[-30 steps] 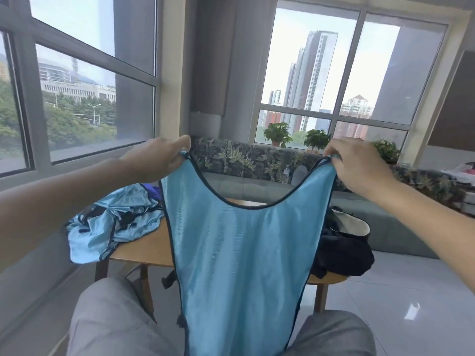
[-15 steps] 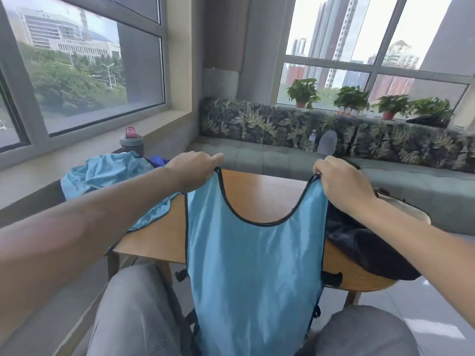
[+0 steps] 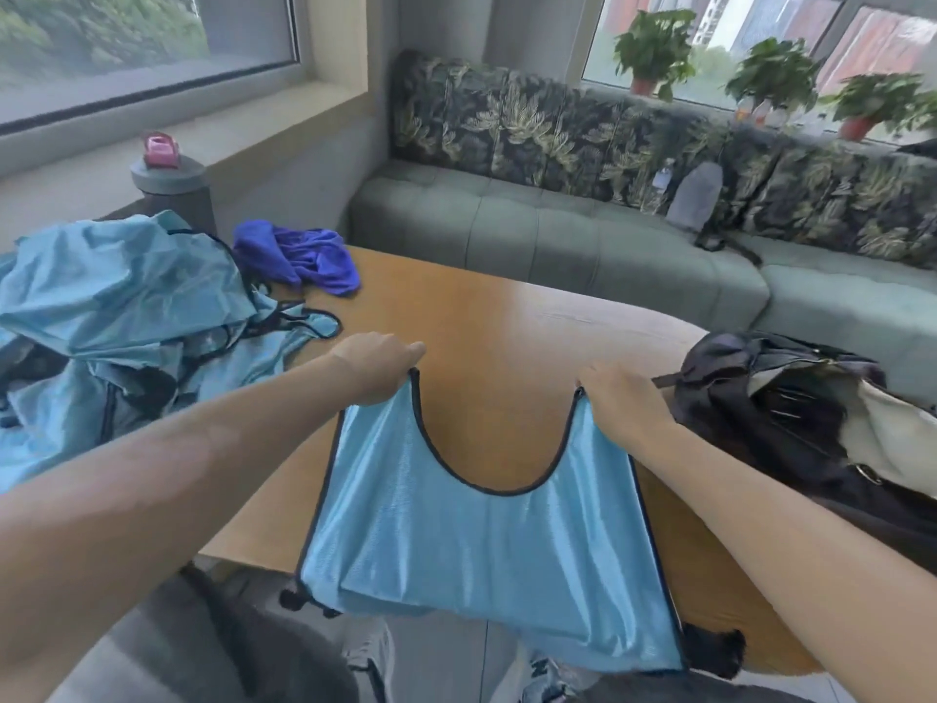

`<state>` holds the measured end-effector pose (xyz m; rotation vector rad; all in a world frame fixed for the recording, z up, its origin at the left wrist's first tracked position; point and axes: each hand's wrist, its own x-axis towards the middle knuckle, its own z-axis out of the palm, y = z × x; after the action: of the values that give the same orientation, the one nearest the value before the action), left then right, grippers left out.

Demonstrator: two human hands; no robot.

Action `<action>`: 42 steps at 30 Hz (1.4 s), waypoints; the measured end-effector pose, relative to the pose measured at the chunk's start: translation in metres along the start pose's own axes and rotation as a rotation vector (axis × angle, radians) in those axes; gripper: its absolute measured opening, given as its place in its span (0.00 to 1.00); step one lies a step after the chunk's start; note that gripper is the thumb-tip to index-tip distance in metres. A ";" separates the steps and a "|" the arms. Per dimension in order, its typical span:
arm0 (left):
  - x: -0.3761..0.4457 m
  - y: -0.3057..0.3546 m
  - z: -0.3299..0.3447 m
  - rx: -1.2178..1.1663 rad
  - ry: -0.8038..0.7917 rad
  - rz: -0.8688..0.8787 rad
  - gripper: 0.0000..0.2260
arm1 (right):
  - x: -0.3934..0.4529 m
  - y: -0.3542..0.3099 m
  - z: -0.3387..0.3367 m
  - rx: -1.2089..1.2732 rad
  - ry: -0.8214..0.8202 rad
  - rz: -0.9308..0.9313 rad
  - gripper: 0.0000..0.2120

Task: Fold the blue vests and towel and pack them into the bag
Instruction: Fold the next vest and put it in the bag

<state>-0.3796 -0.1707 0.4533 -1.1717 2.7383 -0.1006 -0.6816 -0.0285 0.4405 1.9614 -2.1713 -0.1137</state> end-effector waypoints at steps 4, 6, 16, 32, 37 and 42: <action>0.012 -0.002 0.032 -0.045 -0.039 -0.026 0.07 | 0.000 0.005 0.036 0.073 -0.058 0.018 0.12; 0.011 -0.002 0.041 -0.114 -0.015 -0.038 0.08 | -0.002 0.006 0.047 0.086 -0.042 0.032 0.13; -0.024 0.008 0.076 0.204 0.292 0.165 0.06 | -0.024 -0.037 0.048 0.112 0.004 0.270 0.07; -0.016 0.039 0.103 -0.252 0.148 -0.093 0.39 | -0.037 -0.055 0.076 0.318 -0.132 0.224 0.25; 0.022 0.031 0.100 -0.265 0.167 -0.115 0.39 | -0.002 -0.047 0.084 0.308 -0.121 0.252 0.26; 0.077 0.022 0.097 -0.270 0.183 -0.108 0.38 | 0.056 -0.036 0.094 0.310 -0.103 0.331 0.26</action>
<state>-0.4304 -0.2112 0.3454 -1.4461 2.9159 0.1632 -0.6706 -0.0957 0.3480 1.7349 -2.6842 0.1903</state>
